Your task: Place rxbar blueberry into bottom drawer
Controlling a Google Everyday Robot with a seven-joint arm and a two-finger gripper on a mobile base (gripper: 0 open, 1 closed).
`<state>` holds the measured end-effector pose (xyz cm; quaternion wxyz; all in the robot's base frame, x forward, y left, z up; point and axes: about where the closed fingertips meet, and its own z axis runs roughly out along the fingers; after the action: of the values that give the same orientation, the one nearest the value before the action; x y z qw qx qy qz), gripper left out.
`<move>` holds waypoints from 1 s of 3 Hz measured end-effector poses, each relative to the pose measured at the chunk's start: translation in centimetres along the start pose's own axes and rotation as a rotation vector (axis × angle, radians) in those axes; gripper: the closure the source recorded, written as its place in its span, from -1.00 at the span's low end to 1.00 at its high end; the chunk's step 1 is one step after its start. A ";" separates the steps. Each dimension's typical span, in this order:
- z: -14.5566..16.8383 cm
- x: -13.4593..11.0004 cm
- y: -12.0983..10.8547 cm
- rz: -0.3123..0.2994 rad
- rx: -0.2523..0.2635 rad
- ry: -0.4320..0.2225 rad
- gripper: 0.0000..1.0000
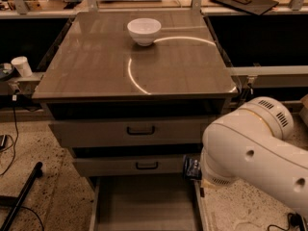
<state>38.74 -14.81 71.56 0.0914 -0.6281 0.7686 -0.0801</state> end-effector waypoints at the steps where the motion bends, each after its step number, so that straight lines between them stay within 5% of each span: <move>1: 1.3 0.1 1.1 0.007 -0.012 0.022 1.00; 3: 4.8 1.7 1.9 0.014 -0.020 0.131 1.00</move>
Offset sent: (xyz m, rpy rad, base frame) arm -0.0194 -0.0030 -0.0474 -0.0880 0.0409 -0.0435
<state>37.76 -16.18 66.43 0.0353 -0.6169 0.7781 -0.1128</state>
